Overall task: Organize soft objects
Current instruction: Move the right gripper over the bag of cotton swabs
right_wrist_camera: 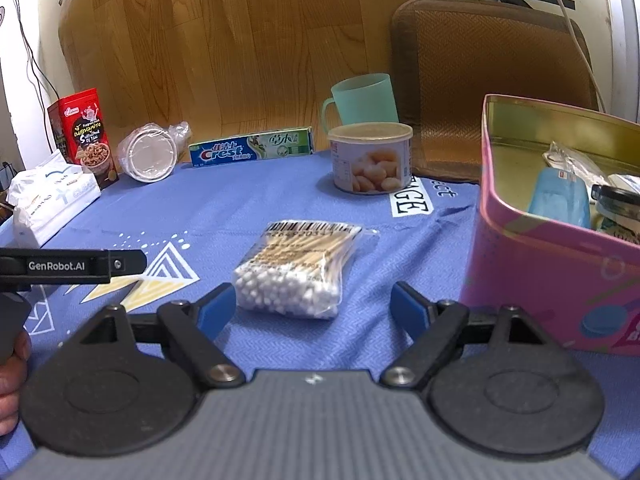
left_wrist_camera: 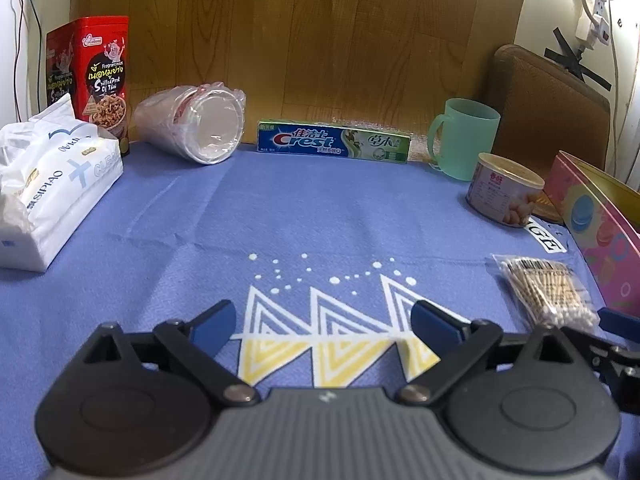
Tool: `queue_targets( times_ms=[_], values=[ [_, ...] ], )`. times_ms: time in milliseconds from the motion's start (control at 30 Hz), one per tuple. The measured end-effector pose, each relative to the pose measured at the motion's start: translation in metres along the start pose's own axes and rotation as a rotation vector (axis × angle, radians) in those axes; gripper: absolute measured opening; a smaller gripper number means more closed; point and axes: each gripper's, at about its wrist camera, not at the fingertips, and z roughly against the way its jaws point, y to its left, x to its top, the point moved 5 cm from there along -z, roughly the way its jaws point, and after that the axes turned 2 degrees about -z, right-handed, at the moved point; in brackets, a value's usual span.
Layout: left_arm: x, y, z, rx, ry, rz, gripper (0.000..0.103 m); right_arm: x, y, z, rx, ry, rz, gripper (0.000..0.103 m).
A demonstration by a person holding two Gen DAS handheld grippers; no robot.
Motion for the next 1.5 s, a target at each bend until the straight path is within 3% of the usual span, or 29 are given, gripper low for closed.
queue_targets(
  times_ms=[967,1500],
  values=[
    [0.001,0.009,0.005,-0.093,-0.023,0.063,0.102,-0.003,0.012,-0.005,-0.072,0.021,0.093,0.087],
    [0.001,0.01,0.005,-0.098,-0.023,0.068,0.103,-0.003,0.012,-0.004,-0.077,0.021,0.094,0.087]
  ],
)
